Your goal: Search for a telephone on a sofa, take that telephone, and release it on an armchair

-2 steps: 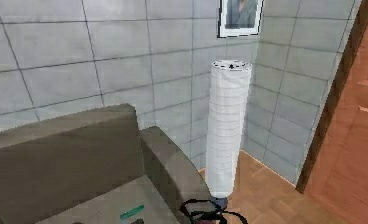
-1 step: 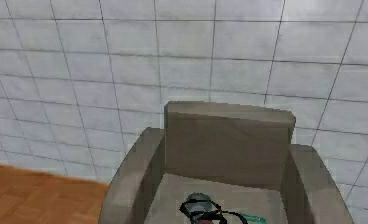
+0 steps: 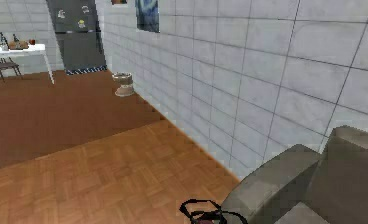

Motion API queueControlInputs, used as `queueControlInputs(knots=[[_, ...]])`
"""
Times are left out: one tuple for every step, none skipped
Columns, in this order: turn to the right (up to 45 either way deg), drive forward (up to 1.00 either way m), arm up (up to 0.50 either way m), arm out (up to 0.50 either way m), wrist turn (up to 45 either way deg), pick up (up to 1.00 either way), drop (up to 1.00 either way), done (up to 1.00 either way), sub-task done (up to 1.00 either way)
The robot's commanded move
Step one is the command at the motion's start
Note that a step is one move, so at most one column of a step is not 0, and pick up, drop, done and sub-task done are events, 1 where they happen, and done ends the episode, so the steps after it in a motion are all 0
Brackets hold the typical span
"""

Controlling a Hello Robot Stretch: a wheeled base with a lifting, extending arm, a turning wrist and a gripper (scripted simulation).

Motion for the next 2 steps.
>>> queueControlInputs(knots=[[-9.0, 0.0, 0.0, 0.0, 0.0, 0.0, 0.0, 0.0, 0.0], [0.0, 0.65, 0.0, 0.0, 0.0, 0.0, 0.0, 0.0, 0.0]])
